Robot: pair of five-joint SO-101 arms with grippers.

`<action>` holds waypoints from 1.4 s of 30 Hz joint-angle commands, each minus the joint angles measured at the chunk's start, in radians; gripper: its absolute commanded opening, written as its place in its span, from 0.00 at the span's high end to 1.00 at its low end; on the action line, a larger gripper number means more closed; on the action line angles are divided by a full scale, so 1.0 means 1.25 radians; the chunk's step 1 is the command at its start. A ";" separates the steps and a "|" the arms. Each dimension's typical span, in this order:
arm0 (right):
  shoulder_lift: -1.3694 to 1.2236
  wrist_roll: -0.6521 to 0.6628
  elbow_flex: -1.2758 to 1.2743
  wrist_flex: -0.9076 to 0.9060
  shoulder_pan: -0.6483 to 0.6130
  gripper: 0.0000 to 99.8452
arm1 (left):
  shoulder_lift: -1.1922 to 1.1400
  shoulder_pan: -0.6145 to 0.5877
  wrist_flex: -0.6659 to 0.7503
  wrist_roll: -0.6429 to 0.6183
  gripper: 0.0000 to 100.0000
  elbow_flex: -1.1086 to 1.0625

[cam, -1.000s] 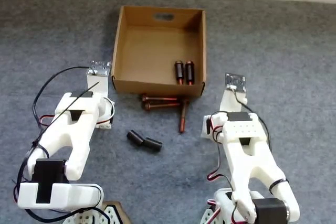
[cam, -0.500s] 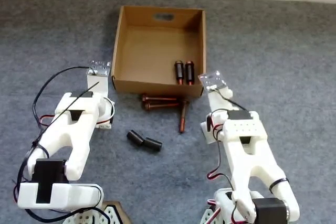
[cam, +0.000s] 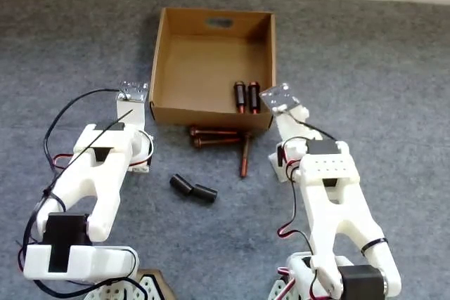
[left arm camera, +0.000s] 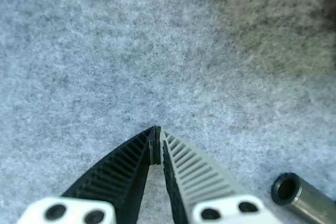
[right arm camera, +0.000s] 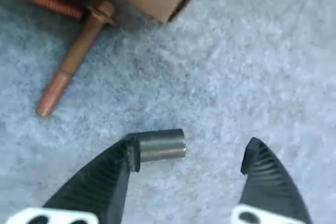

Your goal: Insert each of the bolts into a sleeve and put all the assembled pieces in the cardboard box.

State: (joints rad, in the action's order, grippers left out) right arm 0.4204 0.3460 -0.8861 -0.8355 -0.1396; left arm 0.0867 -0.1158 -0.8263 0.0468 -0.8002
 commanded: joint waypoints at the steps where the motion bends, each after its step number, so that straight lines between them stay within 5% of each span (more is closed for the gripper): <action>1: 0.014 -0.292 0.036 0.003 -0.008 0.71 | -0.001 0.014 0.010 0.002 0.97 0.003; 5: 0.014 -0.516 0.031 0.003 -0.034 0.71 | -0.001 0.014 0.010 0.002 0.97 0.002; 13: 0.013 -0.647 0.031 -0.023 -0.044 0.71 | -0.001 0.014 0.010 0.002 0.97 0.002; 36: -0.253 -0.662 0.159 -0.064 -0.040 0.71 | -0.001 0.014 0.009 0.002 0.97 0.002; 42: -0.253 -0.657 0.159 -0.062 -0.040 0.89 | -0.001 0.014 0.009 0.002 0.97 0.002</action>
State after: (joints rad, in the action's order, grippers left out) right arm 0.1059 -0.4703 -0.7265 -0.9076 -0.1811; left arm 0.0867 -0.1158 -0.8263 0.0468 -0.8002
